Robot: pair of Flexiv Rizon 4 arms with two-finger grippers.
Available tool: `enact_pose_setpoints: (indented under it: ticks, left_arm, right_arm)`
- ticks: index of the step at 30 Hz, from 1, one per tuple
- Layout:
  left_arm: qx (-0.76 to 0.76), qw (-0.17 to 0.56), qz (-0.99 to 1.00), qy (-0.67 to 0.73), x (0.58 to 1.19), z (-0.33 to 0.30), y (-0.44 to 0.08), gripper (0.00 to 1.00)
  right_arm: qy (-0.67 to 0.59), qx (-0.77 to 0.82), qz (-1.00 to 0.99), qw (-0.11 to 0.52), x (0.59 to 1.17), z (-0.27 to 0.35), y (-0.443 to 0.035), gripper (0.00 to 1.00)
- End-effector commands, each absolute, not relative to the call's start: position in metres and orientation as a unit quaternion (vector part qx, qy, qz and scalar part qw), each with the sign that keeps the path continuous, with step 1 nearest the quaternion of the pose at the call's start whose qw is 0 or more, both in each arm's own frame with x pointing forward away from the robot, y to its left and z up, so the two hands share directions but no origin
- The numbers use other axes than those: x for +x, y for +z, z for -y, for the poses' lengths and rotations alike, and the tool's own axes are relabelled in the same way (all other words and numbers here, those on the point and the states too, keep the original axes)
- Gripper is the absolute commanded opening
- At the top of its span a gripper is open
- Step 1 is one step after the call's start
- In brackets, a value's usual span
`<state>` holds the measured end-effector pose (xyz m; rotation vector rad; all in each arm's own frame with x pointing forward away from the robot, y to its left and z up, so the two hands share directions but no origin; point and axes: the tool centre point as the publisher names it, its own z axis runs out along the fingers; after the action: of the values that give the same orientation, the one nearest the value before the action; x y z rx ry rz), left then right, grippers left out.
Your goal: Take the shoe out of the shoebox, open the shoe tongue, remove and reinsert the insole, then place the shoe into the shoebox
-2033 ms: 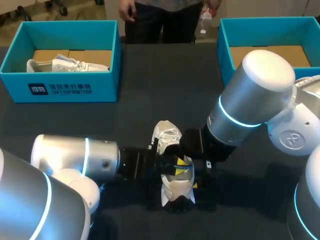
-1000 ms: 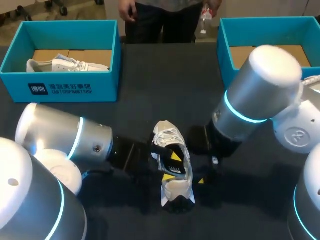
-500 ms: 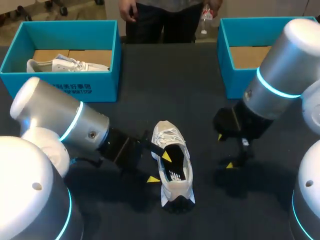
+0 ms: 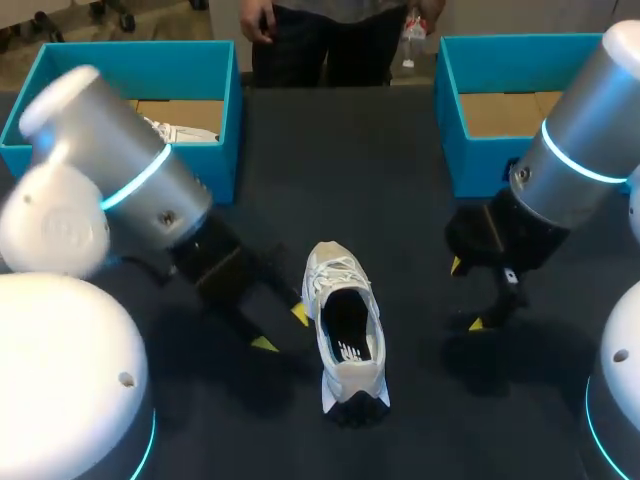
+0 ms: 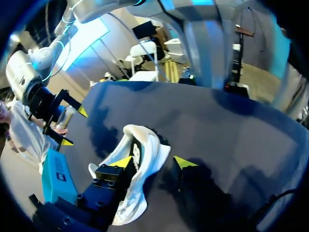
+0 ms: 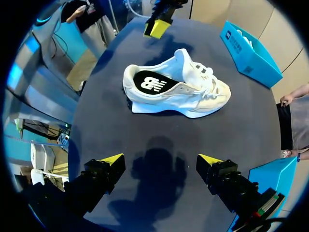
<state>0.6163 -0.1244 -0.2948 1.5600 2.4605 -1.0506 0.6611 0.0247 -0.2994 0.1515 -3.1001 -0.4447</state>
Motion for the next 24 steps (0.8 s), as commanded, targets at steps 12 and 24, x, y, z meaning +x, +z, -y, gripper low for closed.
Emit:
enact_pose_setpoints:
  ticks: [12,24]
  left_arm:
    - [0.597,-0.122,-0.765,-0.208,0.626,0.083,-0.242,0.00]
    - [0.680,-0.145,-0.709,-0.119,0.625,0.116,-0.224,0.00]
  right_arm:
    - [-0.142,0.049,0.989,0.002,0.661,-0.024,-0.301,1.00]
    - [-0.142,0.049,0.989,0.002,0.661,-0.024,-0.301,1.00]
